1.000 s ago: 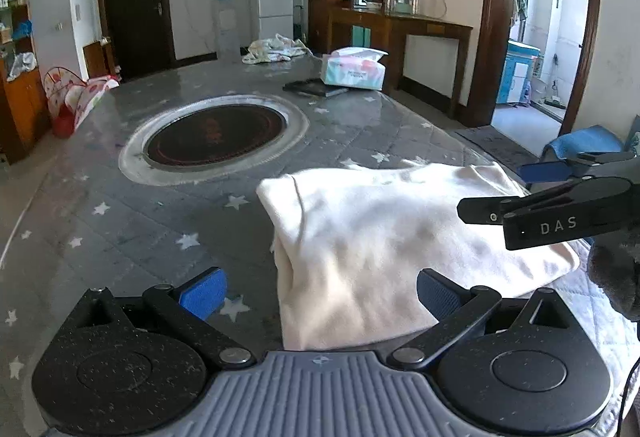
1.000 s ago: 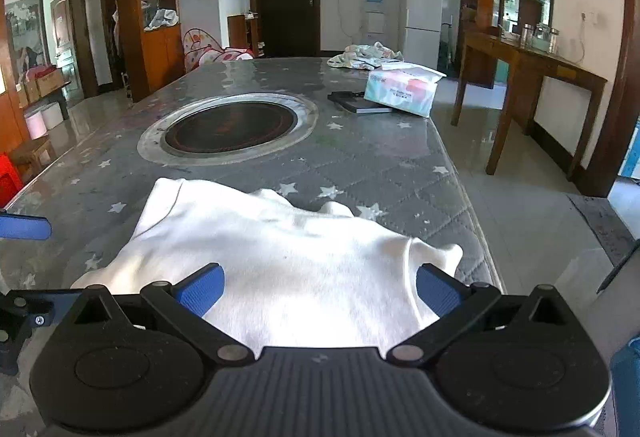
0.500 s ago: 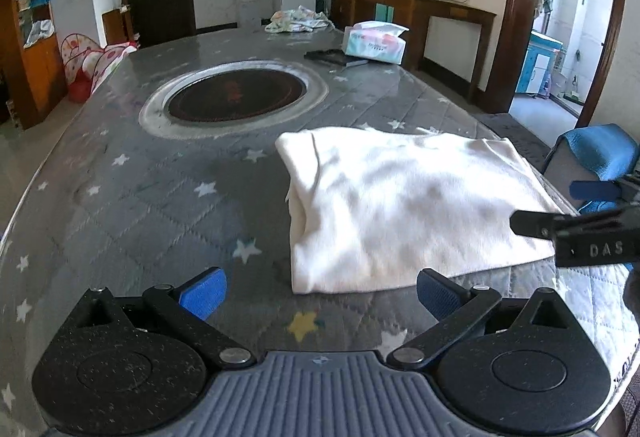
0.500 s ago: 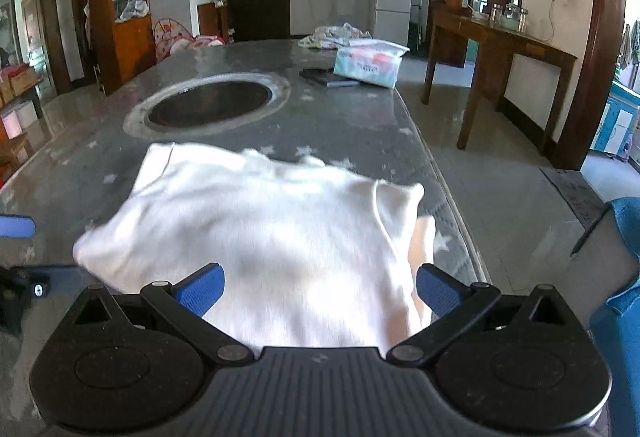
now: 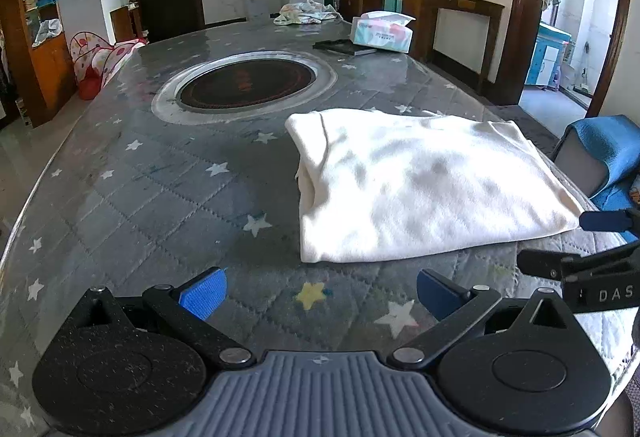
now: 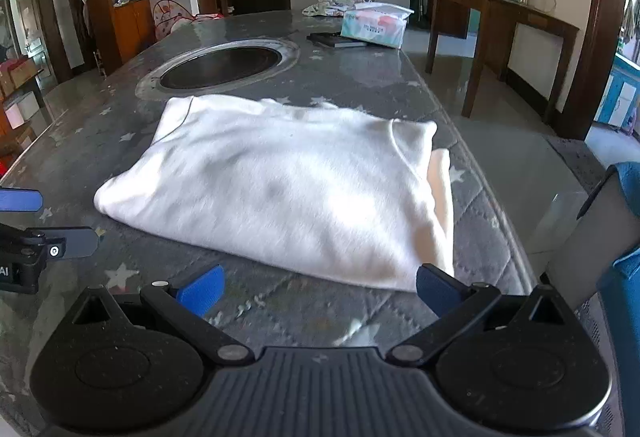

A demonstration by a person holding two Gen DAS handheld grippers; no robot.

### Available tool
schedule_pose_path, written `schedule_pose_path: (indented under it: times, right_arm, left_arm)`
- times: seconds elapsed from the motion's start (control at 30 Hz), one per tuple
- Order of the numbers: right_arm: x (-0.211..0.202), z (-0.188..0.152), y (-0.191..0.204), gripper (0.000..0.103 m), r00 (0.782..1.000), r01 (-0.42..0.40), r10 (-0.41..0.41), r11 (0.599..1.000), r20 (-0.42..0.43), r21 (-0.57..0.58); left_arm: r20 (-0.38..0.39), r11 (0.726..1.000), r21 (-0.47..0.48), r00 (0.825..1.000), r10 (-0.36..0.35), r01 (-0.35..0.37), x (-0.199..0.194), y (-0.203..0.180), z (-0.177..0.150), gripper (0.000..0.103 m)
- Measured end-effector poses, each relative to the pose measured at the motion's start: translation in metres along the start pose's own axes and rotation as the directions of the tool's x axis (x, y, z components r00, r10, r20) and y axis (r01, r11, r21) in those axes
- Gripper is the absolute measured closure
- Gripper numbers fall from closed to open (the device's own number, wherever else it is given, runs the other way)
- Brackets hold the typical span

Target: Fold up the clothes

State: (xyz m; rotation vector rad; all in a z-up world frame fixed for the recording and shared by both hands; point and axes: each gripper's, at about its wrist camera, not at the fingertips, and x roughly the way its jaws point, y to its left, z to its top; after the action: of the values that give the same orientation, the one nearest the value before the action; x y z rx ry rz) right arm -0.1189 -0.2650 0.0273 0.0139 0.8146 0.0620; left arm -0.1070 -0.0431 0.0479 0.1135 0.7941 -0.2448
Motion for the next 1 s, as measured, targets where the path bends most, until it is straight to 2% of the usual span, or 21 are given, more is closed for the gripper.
schedule_pose_path:
  times: [1.0]
  right_arm:
    - [-0.013,-0.015,0.007,0.000,1.000,0.004,-0.004,1.000,-0.011,0.008]
  left_arm:
    - [-0.013,0.999,-0.032,1.000,0.000,-0.001,-0.013,-0.005,-0.015,0.000]
